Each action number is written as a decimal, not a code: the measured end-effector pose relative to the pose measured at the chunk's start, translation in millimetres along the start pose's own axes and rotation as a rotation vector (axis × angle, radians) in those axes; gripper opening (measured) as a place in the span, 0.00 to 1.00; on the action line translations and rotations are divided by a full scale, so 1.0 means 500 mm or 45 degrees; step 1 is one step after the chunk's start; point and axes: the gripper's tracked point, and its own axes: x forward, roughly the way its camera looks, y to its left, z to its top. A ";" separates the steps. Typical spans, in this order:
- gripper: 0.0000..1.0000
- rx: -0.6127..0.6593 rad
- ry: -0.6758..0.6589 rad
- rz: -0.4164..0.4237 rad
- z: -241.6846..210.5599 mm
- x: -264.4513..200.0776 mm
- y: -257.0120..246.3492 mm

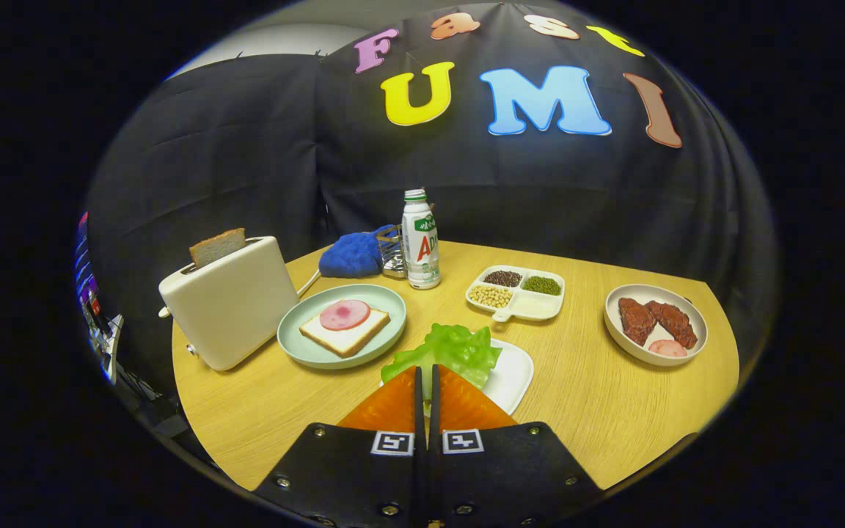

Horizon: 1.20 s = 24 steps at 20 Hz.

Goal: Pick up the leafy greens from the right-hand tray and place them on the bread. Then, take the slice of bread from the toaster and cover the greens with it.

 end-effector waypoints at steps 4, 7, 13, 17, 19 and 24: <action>0.00 0.000 -0.047 0.046 0.051 0.009 0.056; 0.00 0.002 -0.072 0.083 0.078 0.031 0.094; 0.00 0.000 -0.056 0.180 0.082 0.124 0.182; 0.00 -0.015 -0.019 0.188 0.069 0.204 0.221; 0.00 -0.012 0.023 0.176 0.050 0.234 0.226; 0.08 0.001 0.089 0.130 0.016 0.256 0.213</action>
